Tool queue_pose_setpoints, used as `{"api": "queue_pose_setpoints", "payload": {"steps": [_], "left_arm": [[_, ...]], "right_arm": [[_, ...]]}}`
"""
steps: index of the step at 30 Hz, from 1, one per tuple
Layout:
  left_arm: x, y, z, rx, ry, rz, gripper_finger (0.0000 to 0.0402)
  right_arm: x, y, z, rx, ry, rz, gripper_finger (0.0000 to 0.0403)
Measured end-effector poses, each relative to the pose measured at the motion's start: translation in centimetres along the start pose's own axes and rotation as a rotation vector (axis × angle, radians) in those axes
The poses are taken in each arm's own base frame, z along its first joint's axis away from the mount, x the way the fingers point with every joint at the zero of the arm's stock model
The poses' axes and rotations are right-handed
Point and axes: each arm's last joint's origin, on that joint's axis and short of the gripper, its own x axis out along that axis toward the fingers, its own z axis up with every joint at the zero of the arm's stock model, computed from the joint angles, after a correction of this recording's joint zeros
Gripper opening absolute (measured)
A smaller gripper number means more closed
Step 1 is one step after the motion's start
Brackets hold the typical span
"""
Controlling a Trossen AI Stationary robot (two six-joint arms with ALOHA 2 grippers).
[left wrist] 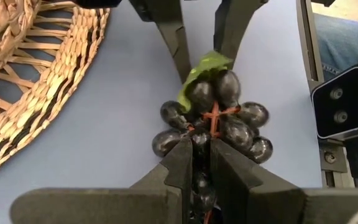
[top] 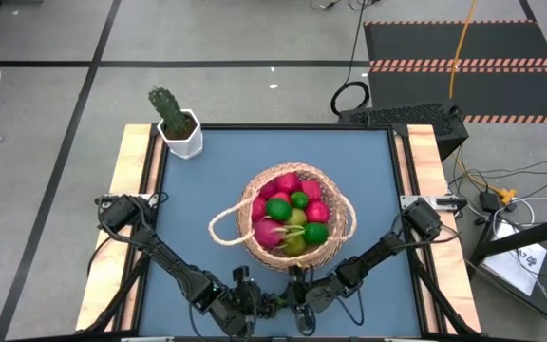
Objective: Build produce basket
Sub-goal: Put the black grapes into the brown basket
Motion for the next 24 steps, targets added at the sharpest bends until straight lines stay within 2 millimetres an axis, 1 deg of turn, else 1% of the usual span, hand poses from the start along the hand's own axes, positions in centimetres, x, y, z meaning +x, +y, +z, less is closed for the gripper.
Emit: {"api": "queue_pose_setpoints", "payload": {"steps": [3,6,10,14,17,24], "left_arm": [[0.0,0.0,0.0,0.007,0.0,0.0,0.0056],[0.0,-0.1,0.1,0.006,-0.001,-0.003,0.0056],[-0.3,-0.6,0.9,0.026,-0.017,-0.019,0.0056],[-1.0,-1.3,2.2,0.05,-0.008,-0.006,0.0062],[-1.9,-1.8,3.3,0.069,0.011,0.018,0.0079],[-4.2,-2.7,5.8,0.085,0.035,0.096,0.0133]], "right_arm": [[0.0,0.1,0.0,0.001,0.0,0.013,0.0052],[0.0,0.1,0.0,0.001,0.0,0.021,0.0033],[-0.2,0.2,0.4,0.002,-0.003,0.027,0.0028],[-0.9,0.3,1.2,0.003,-0.013,0.031,0.0033],[-1.3,0.4,1.8,0.002,-0.016,0.033,0.0033],[-2.8,1.0,3.1,-0.011,-0.02,0.04,0.0031]]}}
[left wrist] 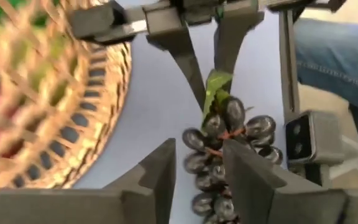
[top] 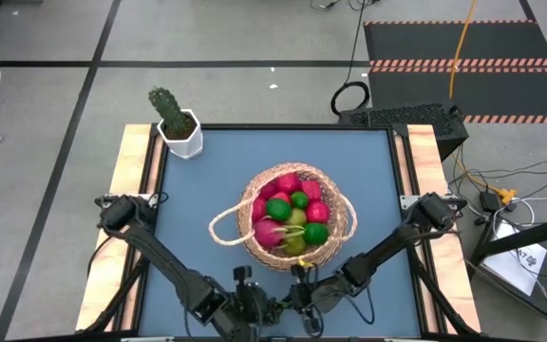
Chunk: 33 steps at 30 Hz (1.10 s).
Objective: Build produce basket
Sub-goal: Put the black grapes into the brown basket
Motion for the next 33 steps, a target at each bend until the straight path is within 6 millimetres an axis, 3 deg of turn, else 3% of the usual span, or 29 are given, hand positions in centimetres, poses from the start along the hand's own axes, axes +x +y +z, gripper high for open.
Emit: {"api": "queue_pose_setpoints", "payload": {"steps": [5,13,25,33], "left_arm": [[-1.7,-0.6,1.0,0.054,0.001,0.013,0.0144],[-4.1,-1.4,1.5,0.158,-0.045,0.098,0.0122],[-8.8,-1.1,4.1,0.242,-0.161,0.284,0.0102],[-10.2,0.0,6.5,0.278,-0.175,0.309,0.0101]], "right_arm": [[-1.4,0.6,1.4,-0.013,-0.017,0.015,0.0031],[-5.3,1.2,4.5,-0.062,-0.044,-0.003,0.0031],[-13.7,2.6,8.8,-0.22,-0.162,-0.057,0.0031],[-19.4,3.2,10.6,-0.411,-0.271,-0.186,0.0031]]}}
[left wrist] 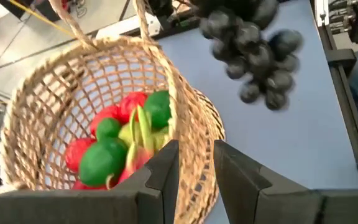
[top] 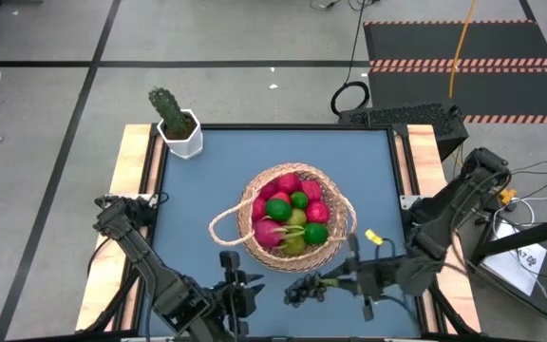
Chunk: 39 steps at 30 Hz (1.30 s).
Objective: Build produce basket
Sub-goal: Put the black grapes into the brown basket
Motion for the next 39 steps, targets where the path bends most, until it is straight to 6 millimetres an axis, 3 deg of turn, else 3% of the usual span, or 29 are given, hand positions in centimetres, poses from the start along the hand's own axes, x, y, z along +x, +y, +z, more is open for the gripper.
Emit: {"api": "queue_pose_setpoints", "payload": {"steps": [11,20,27,39], "left_arm": [[0.2,3.0,2.8,0.048,-0.039,0.026,0.0101],[1.1,4.1,2.8,0.028,-0.042,0.16,0.0101],[2.3,4.1,2.9,-0.016,-0.047,0.154,0.0101],[2.5,3.8,3.3,-0.049,-0.076,0.127,0.0101]], "right_arm": [[-4.7,-1.4,2.2,-0.242,-0.071,-0.15,0.0031],[-7.9,-1.3,2.3,-0.326,-0.044,-0.24,0.0031],[-8.3,-1.0,2.2,-0.387,-0.048,-0.227,0.0022],[-8.3,-1.0,2.5,-0.625,-0.037,-0.24,0.0019]]}}
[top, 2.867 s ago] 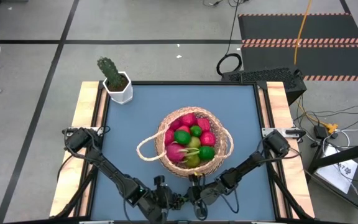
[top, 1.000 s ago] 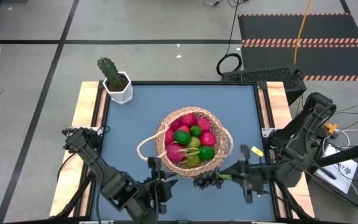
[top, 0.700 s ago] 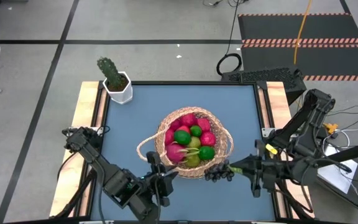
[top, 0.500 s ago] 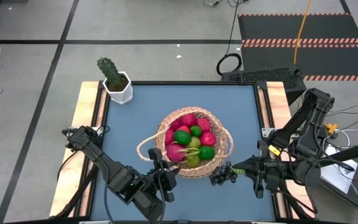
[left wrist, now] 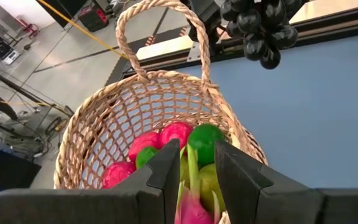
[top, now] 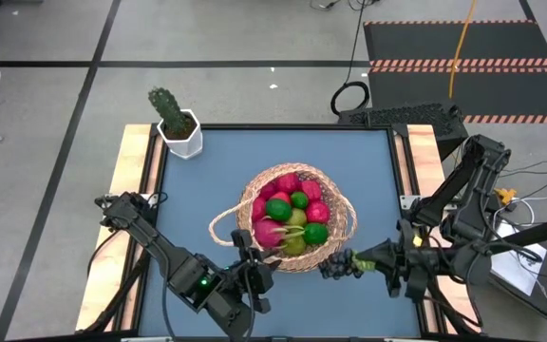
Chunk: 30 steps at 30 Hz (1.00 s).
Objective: Build produce basket
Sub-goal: Put the black grapes into the brown basket
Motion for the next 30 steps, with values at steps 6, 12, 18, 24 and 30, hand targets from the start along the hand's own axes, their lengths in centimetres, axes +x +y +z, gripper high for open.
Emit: {"api": "queue_pose_setpoints", "payload": {"steps": [6,12,18,24,30], "left_arm": [[0.1,0.1,0.0,-0.003,0.002,0.0,0.0101],[0.1,0.1,0.0,-0.01,0.003,0.0,0.0101],[0.1,0.1,0.0,-0.011,0.005,-0.007,0.0102],[0.2,0.1,0.0,-0.007,0.006,-0.007,0.0102],[0.2,0.1,0.0,-0.006,0.005,-0.007,0.0102]], "right_arm": [[-0.4,0.9,0.4,-0.195,-0.02,0.025,0.0019],[-0.6,2.4,1.0,-0.399,-0.04,0.051,0.0019],[-0.6,4.1,1.2,-0.677,0.087,-0.005,0.0019],[-0.3,5.0,1.3,-0.834,0.072,0.019,0.0019],[-0.2,5.6,1.4,-0.924,0.064,0.032,0.0019]]}}
